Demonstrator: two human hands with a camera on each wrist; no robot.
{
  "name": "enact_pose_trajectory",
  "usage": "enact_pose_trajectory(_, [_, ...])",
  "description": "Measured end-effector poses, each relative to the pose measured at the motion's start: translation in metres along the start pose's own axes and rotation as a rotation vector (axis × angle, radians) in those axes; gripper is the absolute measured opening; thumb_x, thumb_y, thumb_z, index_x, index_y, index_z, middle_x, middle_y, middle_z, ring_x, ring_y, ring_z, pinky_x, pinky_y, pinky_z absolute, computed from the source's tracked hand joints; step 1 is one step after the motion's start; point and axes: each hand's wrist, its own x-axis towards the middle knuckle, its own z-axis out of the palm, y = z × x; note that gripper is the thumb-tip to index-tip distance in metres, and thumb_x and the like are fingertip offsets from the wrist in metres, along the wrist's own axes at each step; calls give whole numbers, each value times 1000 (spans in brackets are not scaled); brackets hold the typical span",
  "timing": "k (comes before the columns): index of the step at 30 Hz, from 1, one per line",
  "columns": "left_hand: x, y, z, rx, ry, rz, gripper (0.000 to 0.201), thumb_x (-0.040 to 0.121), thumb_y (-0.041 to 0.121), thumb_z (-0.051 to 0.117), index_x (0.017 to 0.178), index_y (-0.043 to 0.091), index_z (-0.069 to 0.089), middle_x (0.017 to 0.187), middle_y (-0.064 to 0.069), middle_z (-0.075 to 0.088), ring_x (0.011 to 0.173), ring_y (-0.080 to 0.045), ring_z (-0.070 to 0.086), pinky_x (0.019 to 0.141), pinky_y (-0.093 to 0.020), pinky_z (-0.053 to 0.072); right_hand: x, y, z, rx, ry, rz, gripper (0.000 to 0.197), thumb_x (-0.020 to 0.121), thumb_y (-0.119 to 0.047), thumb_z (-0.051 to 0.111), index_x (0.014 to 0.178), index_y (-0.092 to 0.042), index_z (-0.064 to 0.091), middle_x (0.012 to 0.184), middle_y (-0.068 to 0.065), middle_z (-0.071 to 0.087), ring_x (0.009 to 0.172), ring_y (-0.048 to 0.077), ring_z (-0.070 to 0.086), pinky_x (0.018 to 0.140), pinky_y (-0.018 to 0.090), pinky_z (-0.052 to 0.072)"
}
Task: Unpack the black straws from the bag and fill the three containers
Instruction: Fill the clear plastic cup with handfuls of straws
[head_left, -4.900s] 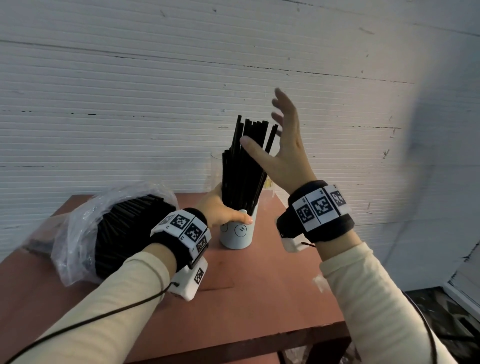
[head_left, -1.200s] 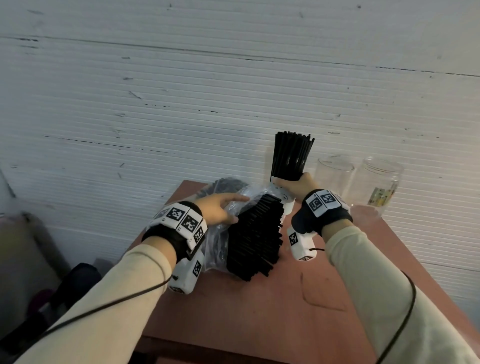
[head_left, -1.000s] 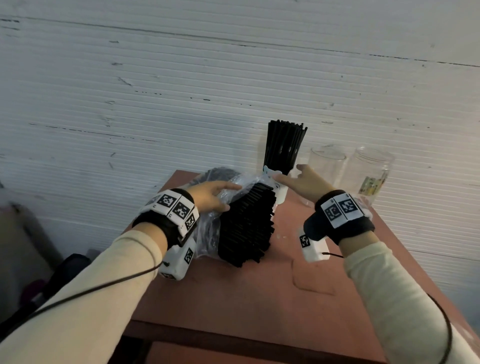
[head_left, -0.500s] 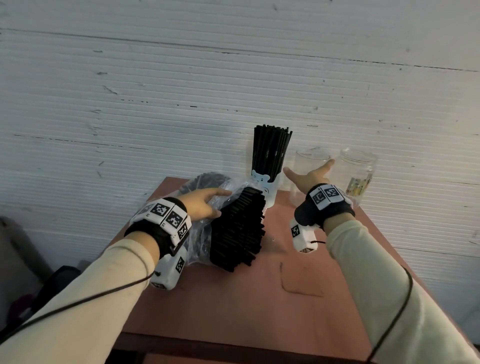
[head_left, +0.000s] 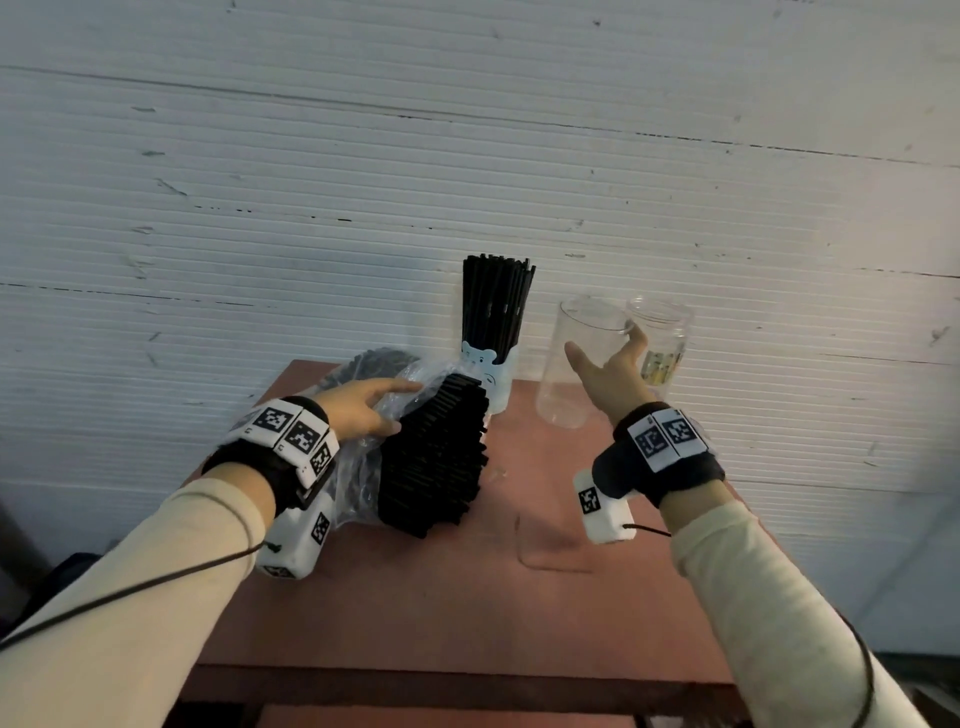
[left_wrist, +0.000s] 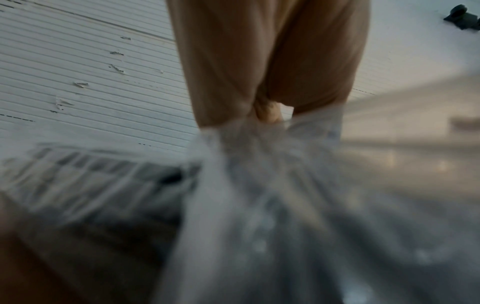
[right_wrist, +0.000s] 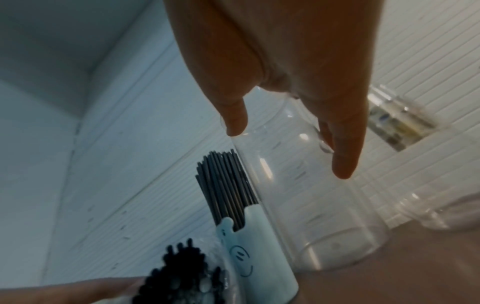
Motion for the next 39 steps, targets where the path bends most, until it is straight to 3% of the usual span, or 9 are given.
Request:
enact_pose_trajectory(3, [-3, 7, 0, 23, -12, -28, 60, 91, 8, 63, 136, 41, 44, 158, 2, 25, 146, -18, 22, 104, -22, 27, -22, 6, -17, 43, -57, -21, 101, 71, -62, 66, 143, -32, 2, 122, 10, 44, 118, 28, 48, 104, 45, 41])
enact_pose_trajectory(7, [-9, 17, 2, 85, -2, -51, 58, 92, 13, 63, 139, 40, 42, 159, 0, 25, 145, -21, 25, 102, -23, 27, -47, 12, -35, 63, -123, -73, 81, 89, -36, 65, 144, -24, 7, 92, -9, 45, 95, 14, 52, 89, 37, 48])
enact_pose_trajectory(13, [-24, 29, 13, 128, 34, -30, 57, 93, 10, 59, 136, 43, 44, 154, -2, 35, 131, -19, 41, 101, -27, 35, -75, 11, -42, 16, -174, -57, 79, 90, -30, 65, 145, -17, 9, 116, 7, 57, 112, 20, 52, 102, 48, 44])
enact_pose_trajectory(21, [-51, 46, 15, 113, 135, 35, 56, 88, 8, 63, 120, 52, 49, 147, -5, 46, 109, -17, 48, 99, -30, 38, -82, 10, -47, -74, -133, -43, 106, 78, -42, 76, 147, -17, 0, 147, 19, 35, 134, 30, 40, 112, 47, 34])
enact_pose_trajectory(25, [-69, 49, 10, 80, 163, 47, 64, 81, 7, 73, 132, 39, 50, 151, 2, 38, 139, -18, 36, 110, -30, 30, -99, -8, -39, -233, 38, -292, 97, 77, -44, 75, 147, -19, 12, 151, 14, 12, 143, 33, 12, 117, 51, 17])
enact_pose_trajectory(29, [-79, 49, 11, 208, 92, -51, 74, 79, 12, 76, 139, 39, 43, 154, 1, 32, 137, -20, 35, 99, -24, 33, -117, -30, -11, -315, 72, -563, 62, 83, -34, 70, 133, -15, 39, 136, 10, 30, 128, 26, 29, 106, 34, 27])
enact_pose_trajectory(33, [-86, 49, 15, 240, 80, -118, 72, 82, 4, 69, 138, 41, 44, 155, 1, 31, 126, -20, 48, 89, -26, 45, -119, -47, 31, -390, -249, -657, 21, 90, -26, 62, 100, -8, 66, 103, 4, 65, 96, 15, 58, 87, 27, 47])
enact_pose_trajectory(36, [-90, 49, 11, 228, 147, -89, 70, 81, -2, 62, 138, 35, 48, 147, -4, 43, 97, -20, 62, 68, -25, 50, -119, -54, 66, -682, -543, -640, 28, 94, -35, 55, 90, -9, 68, 91, 5, 68, 85, 20, 60, 80, 32, 48])
enact_pose_trajectory(39, [-94, 49, 3, 206, 257, -27, 62, 83, -4, 57, 139, 22, 50, 141, -8, 52, 112, -31, 59, 78, -23, 43, -114, -58, 92, -819, -599, -662, 32, 97, -38, 50, 90, -12, 68, 90, 6, 68, 83, 23, 61, 78, 34, 47])
